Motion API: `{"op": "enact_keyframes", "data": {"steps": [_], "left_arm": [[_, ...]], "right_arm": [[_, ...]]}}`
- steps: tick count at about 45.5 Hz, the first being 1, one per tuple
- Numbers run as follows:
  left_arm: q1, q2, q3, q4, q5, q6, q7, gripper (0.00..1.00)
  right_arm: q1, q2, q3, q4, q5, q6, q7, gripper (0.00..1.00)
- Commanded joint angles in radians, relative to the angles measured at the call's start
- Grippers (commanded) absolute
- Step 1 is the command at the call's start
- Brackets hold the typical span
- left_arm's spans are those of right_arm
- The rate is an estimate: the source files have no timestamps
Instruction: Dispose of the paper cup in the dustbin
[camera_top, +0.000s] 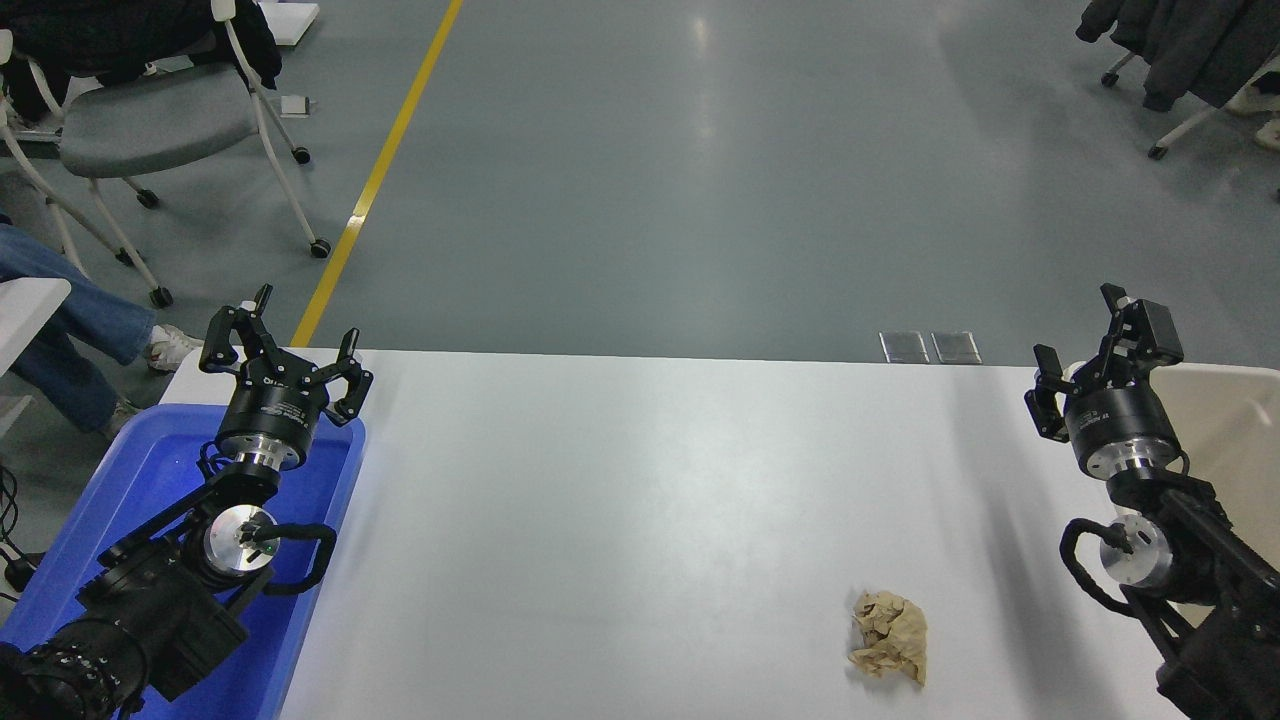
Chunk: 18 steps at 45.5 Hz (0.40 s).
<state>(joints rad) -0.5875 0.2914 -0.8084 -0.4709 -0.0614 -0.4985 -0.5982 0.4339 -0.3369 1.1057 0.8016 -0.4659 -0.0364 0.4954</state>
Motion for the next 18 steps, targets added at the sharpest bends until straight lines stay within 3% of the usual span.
{"op": "enact_keyframes", "data": {"steps": [1,18], "left_arm": [[0.0,0.0,0.0,0.0,0.0,0.0,0.0,1.0],[0.0,0.0,0.0,0.0,0.0,0.0,0.0,1.0]], "right_arm": [[-0.007,0.05,0.026,-0.001,0.03,0.013,0.014,0.99],[-0.018,0.07,0.014,-0.002,0.038,0.015,0.014,0.99]]}}
